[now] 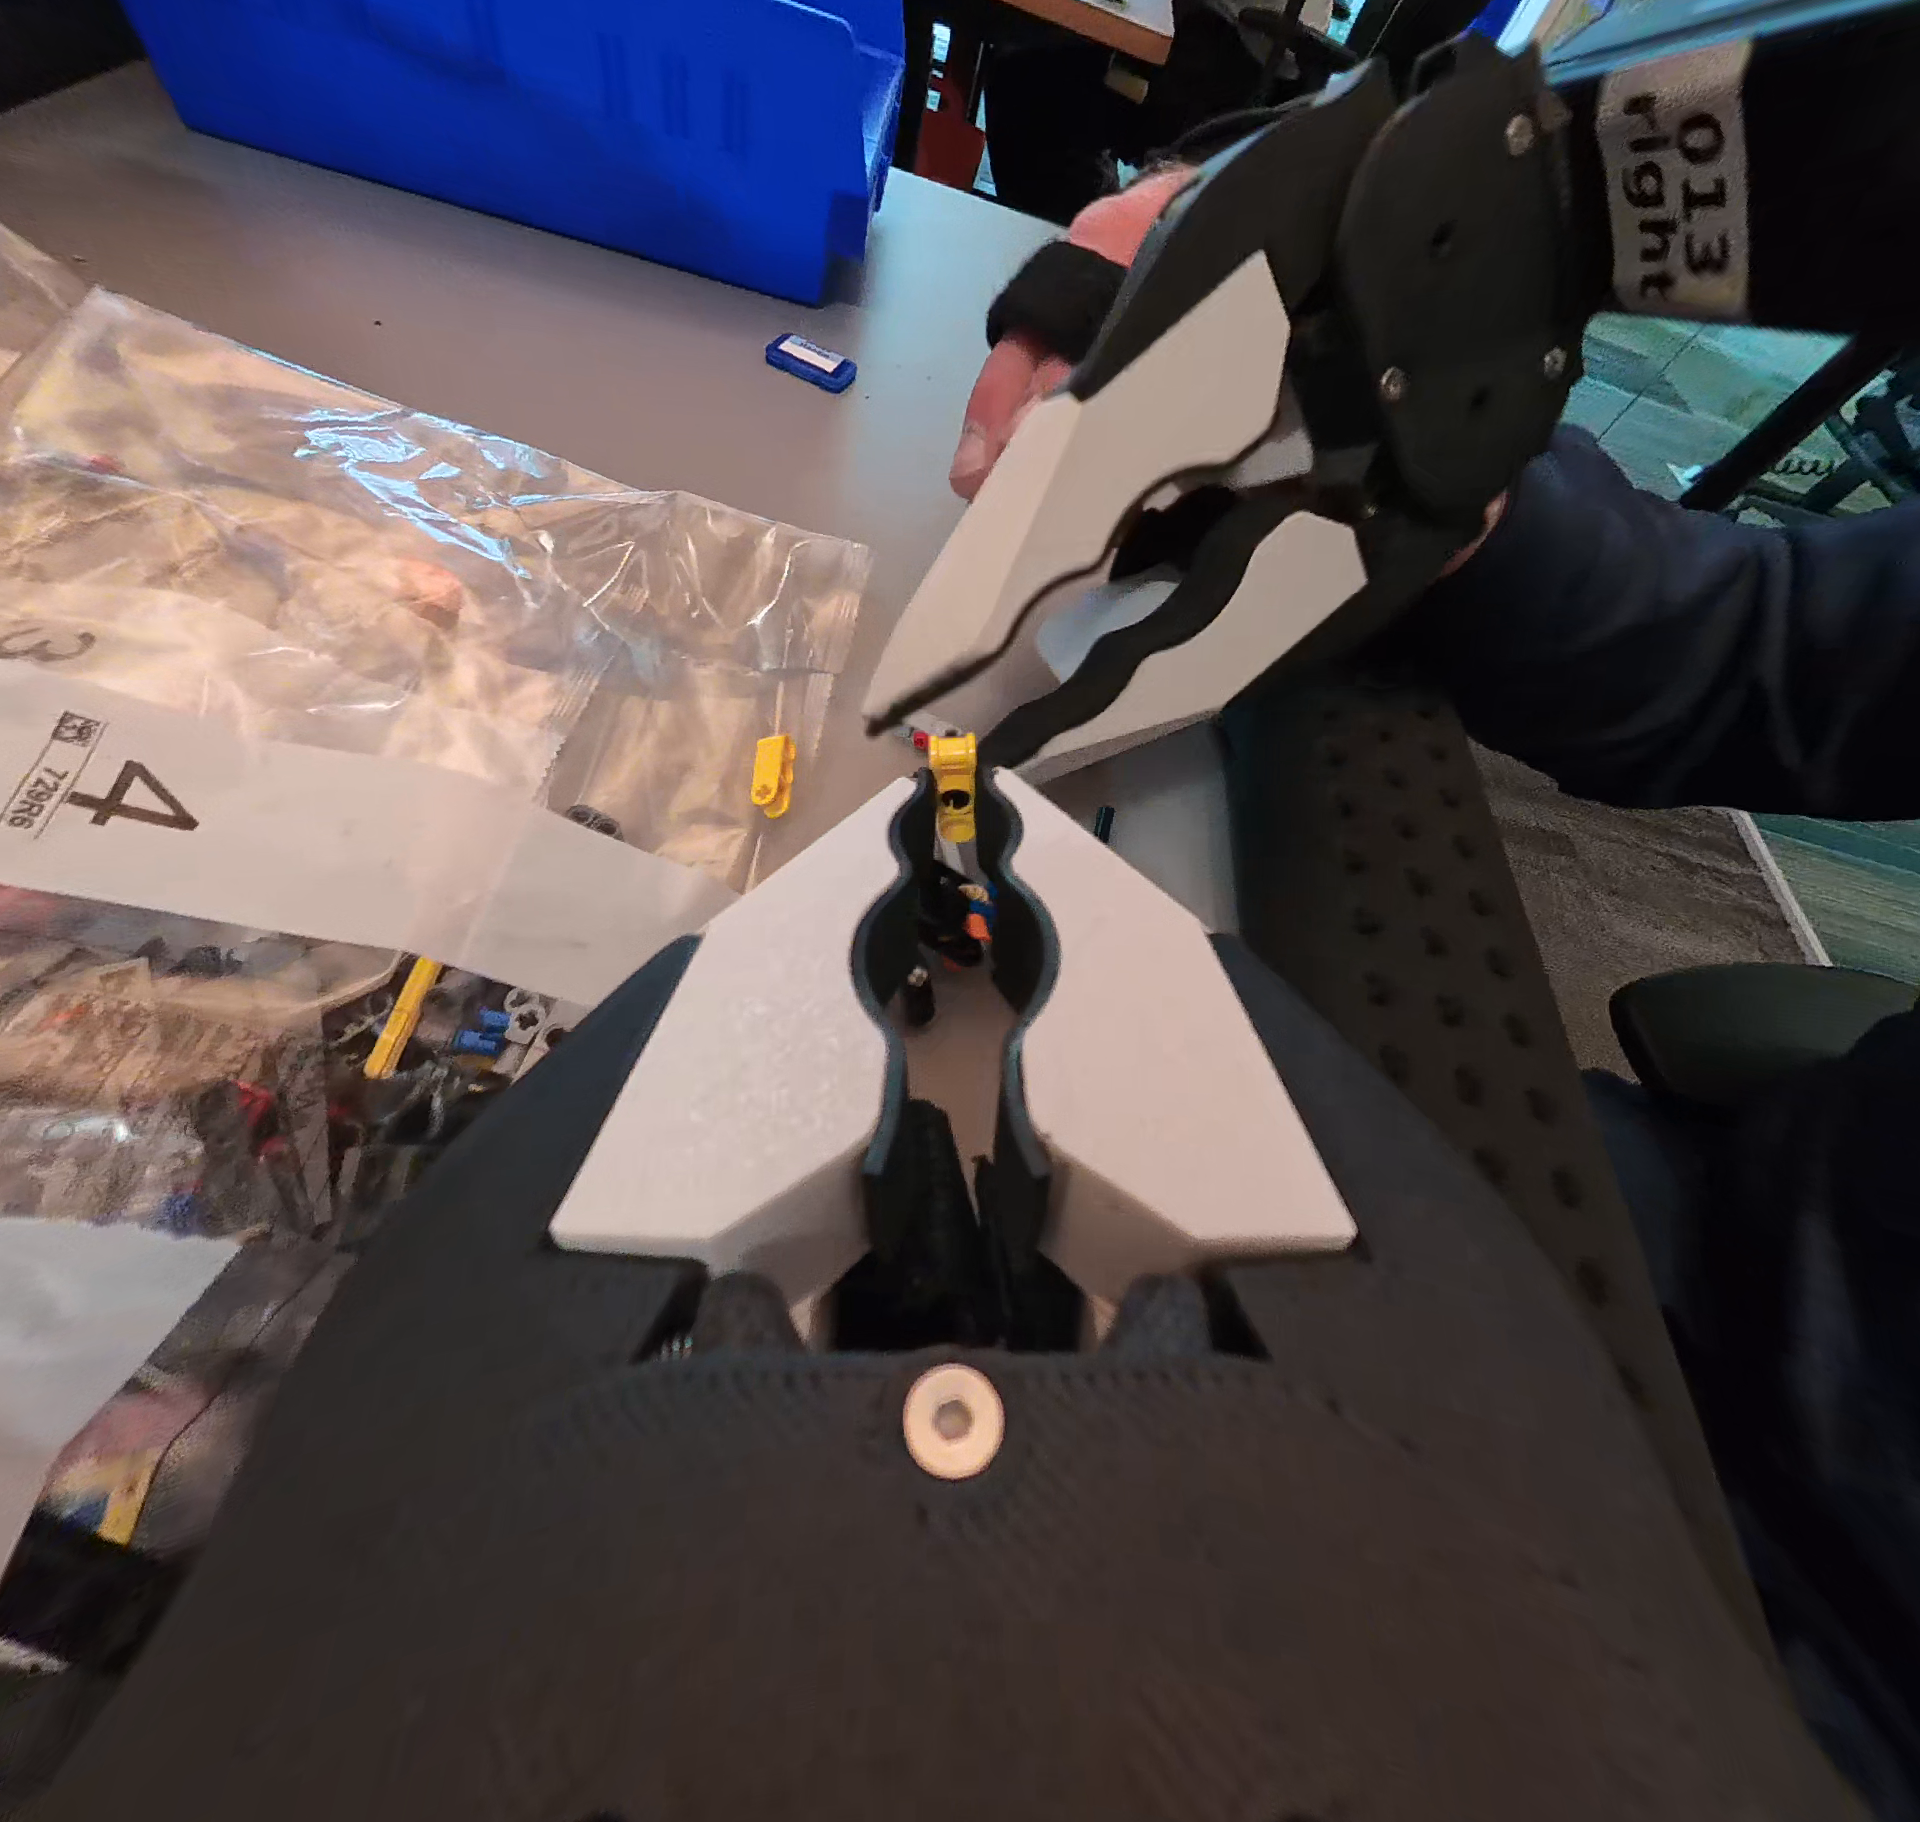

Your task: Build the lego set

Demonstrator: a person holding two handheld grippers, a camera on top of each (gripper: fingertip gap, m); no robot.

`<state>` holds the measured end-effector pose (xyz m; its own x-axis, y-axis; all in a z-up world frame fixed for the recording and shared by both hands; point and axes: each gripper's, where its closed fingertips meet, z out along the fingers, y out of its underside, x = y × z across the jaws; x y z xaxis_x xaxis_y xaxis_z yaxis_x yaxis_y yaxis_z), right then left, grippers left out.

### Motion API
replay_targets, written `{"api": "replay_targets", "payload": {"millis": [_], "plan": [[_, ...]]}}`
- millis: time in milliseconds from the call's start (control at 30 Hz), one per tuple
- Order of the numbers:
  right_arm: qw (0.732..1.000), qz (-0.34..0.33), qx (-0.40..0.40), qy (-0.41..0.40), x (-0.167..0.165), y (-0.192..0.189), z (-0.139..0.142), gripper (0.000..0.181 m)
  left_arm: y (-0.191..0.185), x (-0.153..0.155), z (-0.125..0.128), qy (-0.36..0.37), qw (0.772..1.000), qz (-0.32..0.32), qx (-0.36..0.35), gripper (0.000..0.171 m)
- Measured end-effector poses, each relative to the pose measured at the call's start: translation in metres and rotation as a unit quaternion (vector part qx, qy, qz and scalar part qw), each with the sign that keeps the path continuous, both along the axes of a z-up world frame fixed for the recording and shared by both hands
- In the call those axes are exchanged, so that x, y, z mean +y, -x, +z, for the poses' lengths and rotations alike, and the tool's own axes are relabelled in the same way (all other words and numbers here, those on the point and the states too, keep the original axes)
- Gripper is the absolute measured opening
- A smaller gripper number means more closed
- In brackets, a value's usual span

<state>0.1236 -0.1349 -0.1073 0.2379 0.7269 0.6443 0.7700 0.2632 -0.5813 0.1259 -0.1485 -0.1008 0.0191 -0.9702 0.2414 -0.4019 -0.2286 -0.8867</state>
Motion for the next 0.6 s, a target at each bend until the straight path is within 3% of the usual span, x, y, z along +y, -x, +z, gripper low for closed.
{"api": "replay_targets", "payload": {"millis": [100,467,533,567,600], "plan": [[0.999,-0.001,-0.027,-0.022,0.000,0.002,-0.002,0.001,-0.001,0.000,-0.001,-0.001,1.000,0.003,0.003,0.007],[0.999,-0.004,-0.048,-0.021,-0.006,0.000,-0.003,0.001,0.000,-0.005,0.000,-0.023,1.000,-0.003,0.014,0.006],[0.990,-0.076,-0.114,-0.031,0.014,-0.039,-0.015,0.002,0.013,0.007,0.012,-0.023,0.999,0.024,-0.007,0.007],[0.993,-0.081,-0.085,-0.005,0.016,-0.051,-0.017,0.001,0.025,0.018,0.025,-0.017,0.998,0.047,-0.037,0.006],[0.998,-0.058,-0.014,0.012,0.010,-0.045,0.000,0.001,0.032,0.024,0.029,-0.028,0.997,0.057,-0.038,0.006]]}}
